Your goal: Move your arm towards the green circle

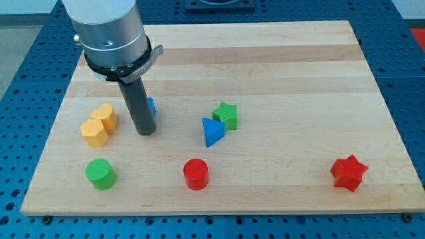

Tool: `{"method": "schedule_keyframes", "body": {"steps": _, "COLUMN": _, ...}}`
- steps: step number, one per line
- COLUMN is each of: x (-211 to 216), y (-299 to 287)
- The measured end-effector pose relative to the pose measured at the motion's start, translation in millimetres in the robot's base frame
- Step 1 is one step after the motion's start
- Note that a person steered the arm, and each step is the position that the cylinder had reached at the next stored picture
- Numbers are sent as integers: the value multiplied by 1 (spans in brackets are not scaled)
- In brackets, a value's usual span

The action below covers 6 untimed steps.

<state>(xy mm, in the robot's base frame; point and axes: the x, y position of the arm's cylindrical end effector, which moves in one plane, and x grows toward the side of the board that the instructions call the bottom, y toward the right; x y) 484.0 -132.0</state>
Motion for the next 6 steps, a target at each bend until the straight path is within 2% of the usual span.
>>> {"method": "schedule_keyframes", "body": {"steps": 6, "x": 38, "y": -12}}
